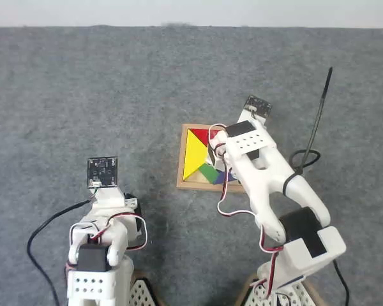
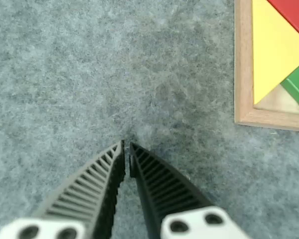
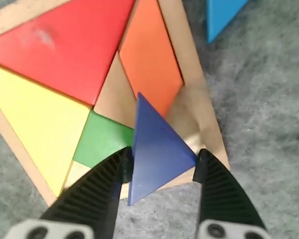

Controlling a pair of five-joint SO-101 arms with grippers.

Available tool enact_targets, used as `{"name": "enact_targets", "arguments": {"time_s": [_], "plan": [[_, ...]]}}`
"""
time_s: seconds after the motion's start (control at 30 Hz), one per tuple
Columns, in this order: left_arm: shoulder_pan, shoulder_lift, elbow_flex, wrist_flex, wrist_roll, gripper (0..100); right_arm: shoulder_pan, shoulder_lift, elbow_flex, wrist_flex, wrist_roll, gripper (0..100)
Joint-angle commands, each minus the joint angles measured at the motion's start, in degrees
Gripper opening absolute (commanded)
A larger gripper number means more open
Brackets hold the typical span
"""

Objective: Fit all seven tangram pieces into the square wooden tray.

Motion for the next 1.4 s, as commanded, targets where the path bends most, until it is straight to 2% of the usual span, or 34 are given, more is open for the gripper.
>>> {"name": "enact_targets", "arguments": {"time_s": [0.0,0.4,0.6,0.8,0.93,1.1,1.23,1.37], "plan": [[-0.35,-1.14,-0.75,0.26,-0.88,1,-0.13,-0.57,-3.43,0.75,4.22,17.6],[-0.35,-1.14,-0.75,0.26,-0.88,1,0.31,-0.57,-5.01,0.84,10.46,18.0],[-0.35,-1.14,-0.75,0.26,-0.88,1,0.31,-0.48,-5.01,0.84,10.20,27.4],[-0.35,-1.14,-0.75,0.26,-0.88,1,0.22,-0.57,-5.19,0.92,10.37,28.4],[-0.35,-1.14,-0.75,0.26,-0.88,1,0.40,-2.07,-5.71,0.84,10.90,20.3],[-0.35,-1.14,-0.75,0.26,-0.88,1,0.40,-10.95,-5.71,1.01,20.57,0.0],[-0.35,-1.14,-0.75,0.26,-0.88,1,3.12,-17.80,-0.79,-0.75,27.60,5.2],[-0.35,-1.14,-0.75,0.26,-0.88,1,11.12,-21.23,4.22,-8.13,32.70,5.2]]}}
